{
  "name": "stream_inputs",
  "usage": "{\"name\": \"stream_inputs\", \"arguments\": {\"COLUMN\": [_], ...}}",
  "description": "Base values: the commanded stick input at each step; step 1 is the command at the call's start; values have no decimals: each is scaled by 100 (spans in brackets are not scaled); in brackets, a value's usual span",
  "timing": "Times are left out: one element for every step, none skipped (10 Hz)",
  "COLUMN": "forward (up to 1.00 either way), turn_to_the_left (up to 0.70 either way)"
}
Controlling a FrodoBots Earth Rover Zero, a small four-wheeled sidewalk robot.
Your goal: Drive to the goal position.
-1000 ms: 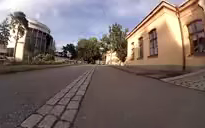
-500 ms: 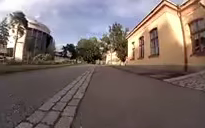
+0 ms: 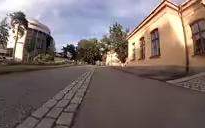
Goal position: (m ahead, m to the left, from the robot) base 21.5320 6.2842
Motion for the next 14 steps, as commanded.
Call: {"name": "stream_inputs", "arguments": {"forward": [45, 45, 45, 45, 45, 45, 45, 45, 45, 45, 45, 45, 45, 45], "turn_to_the_left": [0, 0, 0, 0, 0, 0, 0, 24, 27, 15, 2, 0, 0, 0]}}
